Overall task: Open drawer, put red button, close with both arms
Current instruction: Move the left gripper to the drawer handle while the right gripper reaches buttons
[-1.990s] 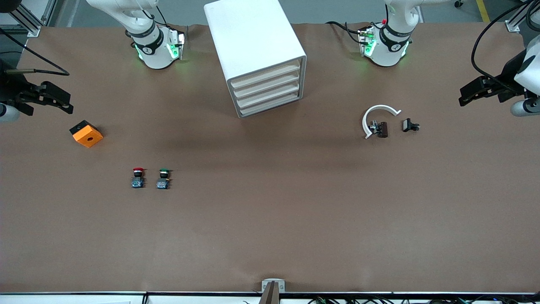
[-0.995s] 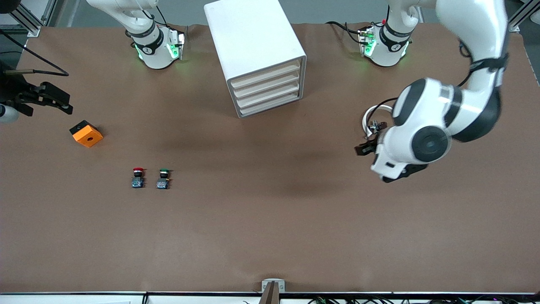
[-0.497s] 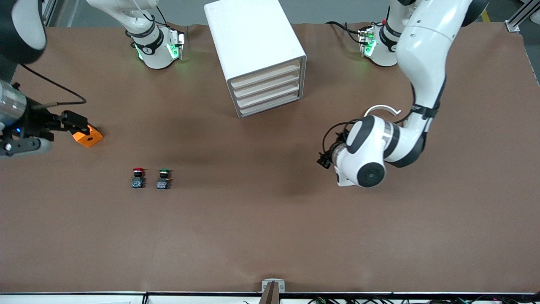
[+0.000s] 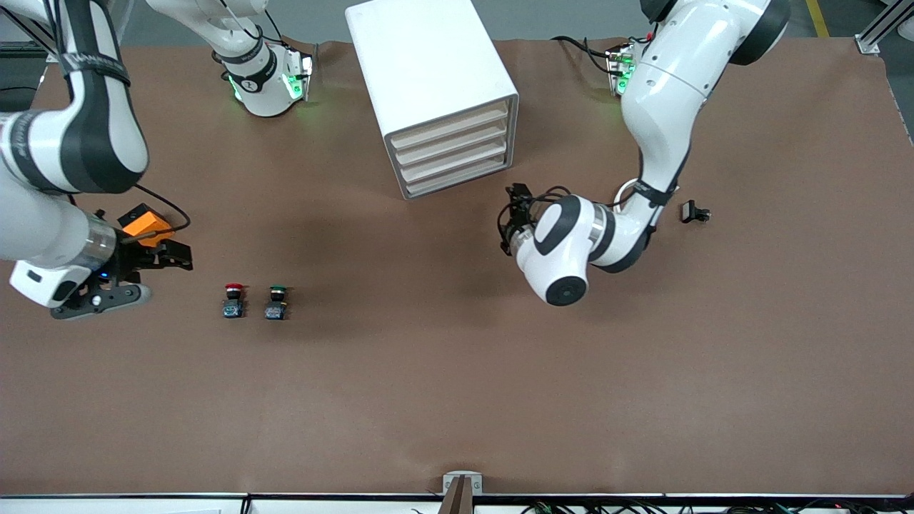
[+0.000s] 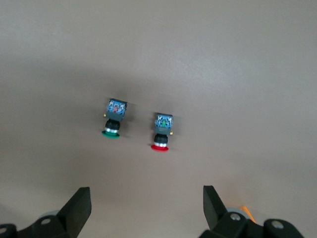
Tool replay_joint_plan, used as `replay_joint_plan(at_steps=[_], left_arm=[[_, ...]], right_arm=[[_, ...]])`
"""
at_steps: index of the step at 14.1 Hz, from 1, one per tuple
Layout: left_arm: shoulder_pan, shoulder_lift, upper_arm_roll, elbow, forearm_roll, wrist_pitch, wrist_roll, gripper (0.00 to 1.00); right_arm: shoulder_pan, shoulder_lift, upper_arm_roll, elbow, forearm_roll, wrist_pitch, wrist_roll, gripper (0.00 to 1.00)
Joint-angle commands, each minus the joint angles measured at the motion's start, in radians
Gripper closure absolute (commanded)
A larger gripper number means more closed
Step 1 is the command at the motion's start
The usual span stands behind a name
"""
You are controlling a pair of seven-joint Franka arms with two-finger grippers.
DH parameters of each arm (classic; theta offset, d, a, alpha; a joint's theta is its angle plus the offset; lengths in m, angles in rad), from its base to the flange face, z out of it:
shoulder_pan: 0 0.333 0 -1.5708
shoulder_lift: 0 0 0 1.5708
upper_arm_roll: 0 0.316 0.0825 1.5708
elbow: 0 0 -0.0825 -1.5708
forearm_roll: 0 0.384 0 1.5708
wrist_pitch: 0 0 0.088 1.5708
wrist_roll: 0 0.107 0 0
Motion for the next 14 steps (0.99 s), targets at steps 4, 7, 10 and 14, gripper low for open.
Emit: replay_joint_plan(at_steps=[4,7,10,14], left_arm=[[-0.033,0.021,0.004,0.006,-0.12,-0.129,-0.228,0.07],[-0.067,0.034,0.006,0.007,-0.207,-0.139,-0.263,0.15],[-0.073,0.055,0.006,0.007,-0.271,-0.163,-0.267,0.24],[-0.099,0.063,0.004,0.009,-0.284,-0.178,-0.268,0.26]], right_arm=[[-0.014,0.054,0.008,-0.193,-0.015,0.3,0.094,0.0],[-0.011,0.129,0.008,-0.195,-0.017,0.369,0.124,0.0],[-0.011,0.202,0.007,-0.199,-0.02,0.424,0.124,0.0],[-0.01,0.268,0.007,-0.198,-0.086,0.452,0.135,0.0]])
